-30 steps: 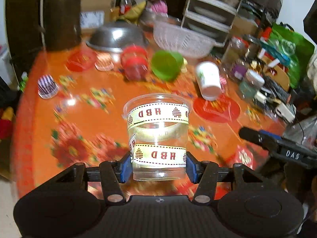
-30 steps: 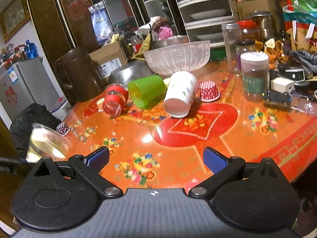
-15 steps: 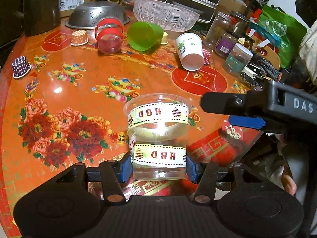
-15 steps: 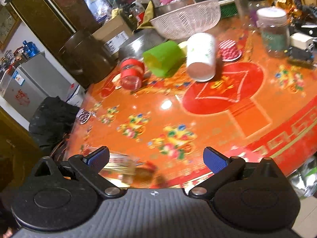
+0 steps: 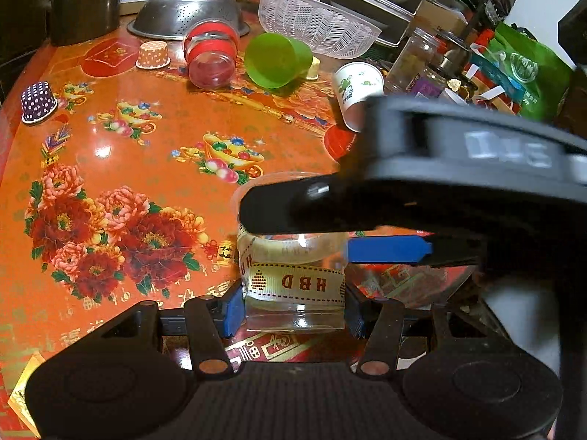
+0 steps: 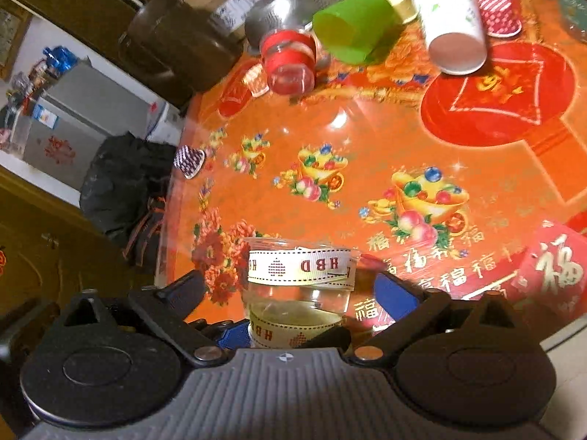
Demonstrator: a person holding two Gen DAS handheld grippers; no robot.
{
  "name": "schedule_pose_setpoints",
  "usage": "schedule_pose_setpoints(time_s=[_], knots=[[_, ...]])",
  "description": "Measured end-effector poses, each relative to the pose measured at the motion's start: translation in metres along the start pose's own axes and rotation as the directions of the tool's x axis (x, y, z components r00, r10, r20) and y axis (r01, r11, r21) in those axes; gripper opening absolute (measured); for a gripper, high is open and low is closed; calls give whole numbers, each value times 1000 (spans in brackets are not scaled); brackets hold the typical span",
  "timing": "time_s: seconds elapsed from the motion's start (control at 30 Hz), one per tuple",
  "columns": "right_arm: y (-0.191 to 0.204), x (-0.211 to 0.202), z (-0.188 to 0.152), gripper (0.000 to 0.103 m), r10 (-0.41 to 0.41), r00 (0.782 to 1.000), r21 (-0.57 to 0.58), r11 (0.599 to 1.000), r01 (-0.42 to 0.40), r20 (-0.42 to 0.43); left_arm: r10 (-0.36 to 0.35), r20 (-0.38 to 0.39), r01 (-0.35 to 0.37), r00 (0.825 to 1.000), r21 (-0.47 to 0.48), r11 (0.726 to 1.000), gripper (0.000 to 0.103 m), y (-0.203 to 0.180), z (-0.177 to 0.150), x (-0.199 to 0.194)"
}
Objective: Flip cup upright
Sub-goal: 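Close the right tool on the cup body while the left tool holds it, then open the left tool away while the right tool turns the cup rim up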
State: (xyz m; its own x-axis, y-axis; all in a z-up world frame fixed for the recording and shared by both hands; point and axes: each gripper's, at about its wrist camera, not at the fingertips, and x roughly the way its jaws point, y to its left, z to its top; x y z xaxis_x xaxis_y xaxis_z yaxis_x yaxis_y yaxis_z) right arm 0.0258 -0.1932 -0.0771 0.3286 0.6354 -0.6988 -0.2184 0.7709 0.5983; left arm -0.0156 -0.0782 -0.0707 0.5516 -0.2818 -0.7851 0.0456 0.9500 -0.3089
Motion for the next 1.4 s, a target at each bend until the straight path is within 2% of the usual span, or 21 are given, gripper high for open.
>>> schedule_pose_setpoints(time_s=[0.1,0.27,0.4,0.67,0.9,0.97,1.03,1.1,1.27,1.4], knots=[[3,8,5,86,-31,999,-13,999,31,-25,-5,1,5,1000,-4,1000,57,1,0,1],[4,17,10,83,-64,997,-21,998,63,-39,-10,-2,10,1000,-1,1000,57,2,1,3],[2,22,14,75,-71,996,-9,997,70,-46,-10,0,10,1000,-1,1000,57,3,1,4],[2,23,15,71,-68,996,-4,998,68,-50,-7,6,7,1000,1,1000,57,4,1,4],[0,24,17,68,-45,997,6,999,45,-62,24,16,-24,1000,36,999,58,-1,0,3],[1,24,17,68,-41,997,7,999,42,-63,34,23,-35,999,49,998,62,-2,0,2],[2,25,16,68,-39,997,5,999,39,-66,50,42,-53,998,64,997,80,-2,-2,-1],[2,25,15,68,-36,997,4,999,36,-67,54,60,-59,997,81,995,84,-3,-5,-5],[1,25,14,68,-23,997,12,1000,24,-67,88,69,-97,994,133,986,84,-6,-12,-11],[-1,23,13,68,-9,998,20,1000,11,-65,80,56,-88,995,177,980,84,2,-22,-23]])
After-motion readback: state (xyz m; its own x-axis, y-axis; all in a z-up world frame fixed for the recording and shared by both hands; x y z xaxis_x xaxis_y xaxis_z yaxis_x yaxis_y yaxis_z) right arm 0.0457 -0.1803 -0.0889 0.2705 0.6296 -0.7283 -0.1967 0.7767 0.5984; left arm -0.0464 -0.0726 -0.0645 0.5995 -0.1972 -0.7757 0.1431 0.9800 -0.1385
